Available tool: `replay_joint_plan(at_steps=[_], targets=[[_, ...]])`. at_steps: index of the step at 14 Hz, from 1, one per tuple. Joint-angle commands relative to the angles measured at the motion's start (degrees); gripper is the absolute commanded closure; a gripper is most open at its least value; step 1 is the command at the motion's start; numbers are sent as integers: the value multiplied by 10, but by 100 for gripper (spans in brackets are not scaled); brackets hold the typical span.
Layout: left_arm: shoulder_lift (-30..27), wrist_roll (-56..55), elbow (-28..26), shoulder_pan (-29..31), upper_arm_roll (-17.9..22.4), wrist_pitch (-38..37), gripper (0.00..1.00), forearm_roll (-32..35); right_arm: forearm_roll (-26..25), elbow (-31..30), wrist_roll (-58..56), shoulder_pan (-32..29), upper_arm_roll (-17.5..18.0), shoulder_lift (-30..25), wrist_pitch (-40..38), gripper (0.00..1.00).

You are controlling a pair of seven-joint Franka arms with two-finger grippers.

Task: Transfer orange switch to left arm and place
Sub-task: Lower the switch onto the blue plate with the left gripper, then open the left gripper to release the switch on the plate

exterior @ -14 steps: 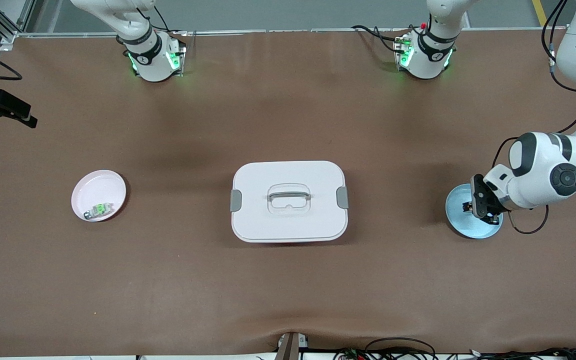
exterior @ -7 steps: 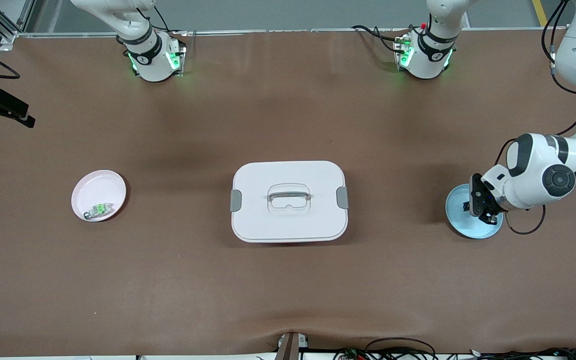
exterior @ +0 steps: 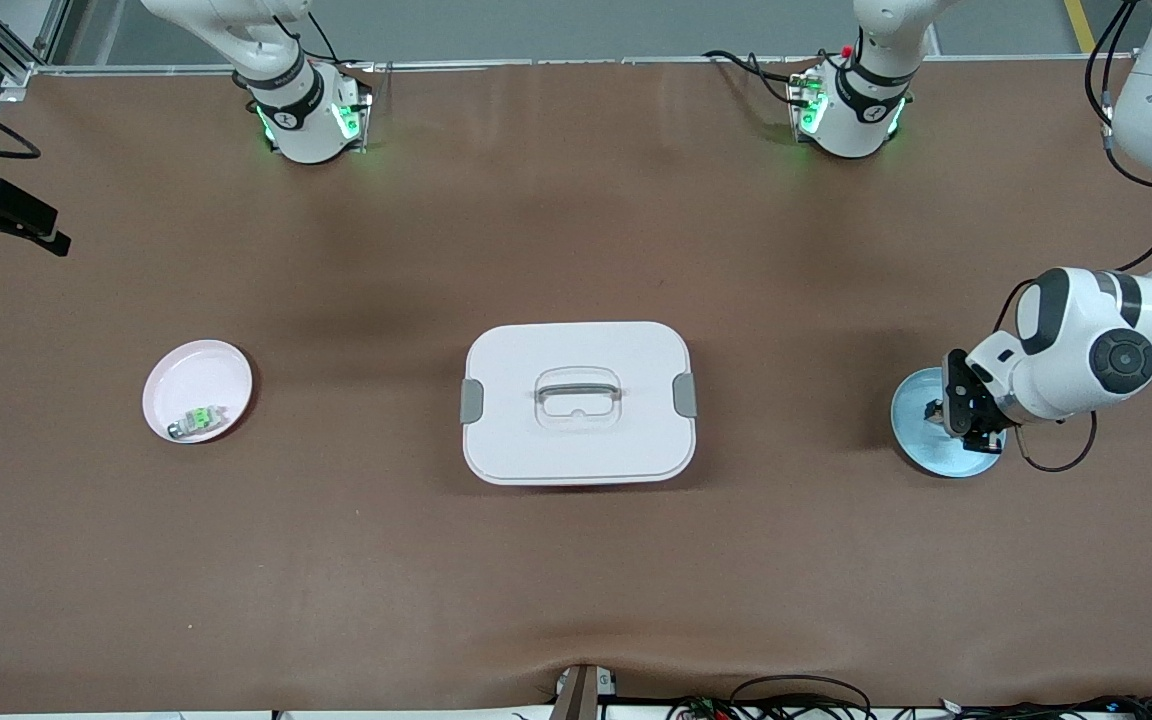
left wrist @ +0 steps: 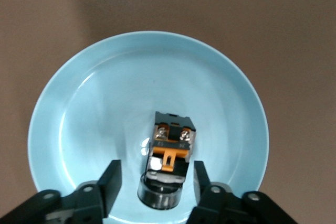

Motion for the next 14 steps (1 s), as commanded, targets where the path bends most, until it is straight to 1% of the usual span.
replay_joint_plan(at_steps=[1,2,5,7,8,9,11,14], targets=[[-24,-12,8,7,-8,-5,0,4,-9,14,-2,-9,9,7,-10,0],[-35,-30,11,6,-10,-14,0,-3,-9,14,-2,-9,9,7,-9,0],[-64,-103,12,5,-11,-35,0,-60,-8,14,-2,-9,9,7,-10,0],[-78,-157,16,5,-22,-39,0,-79,-8,14,-3,-9,9,7,-10,0],[-83,-193,25,4,-25,-53,0,-81,-8,14,-3,-9,9,7,-10,0],[-86,-229,40,3,-28,-76,0,-81,-8,14,-2,-9,9,7,-10,0],[-87,-295,74,3,-52,-122,0,-81,-9,14,-2,-9,9,7,-10,0],[-86,-394,126,3,-79,-172,0,-82,-9,14,-2,-9,9,7,-9,0]])
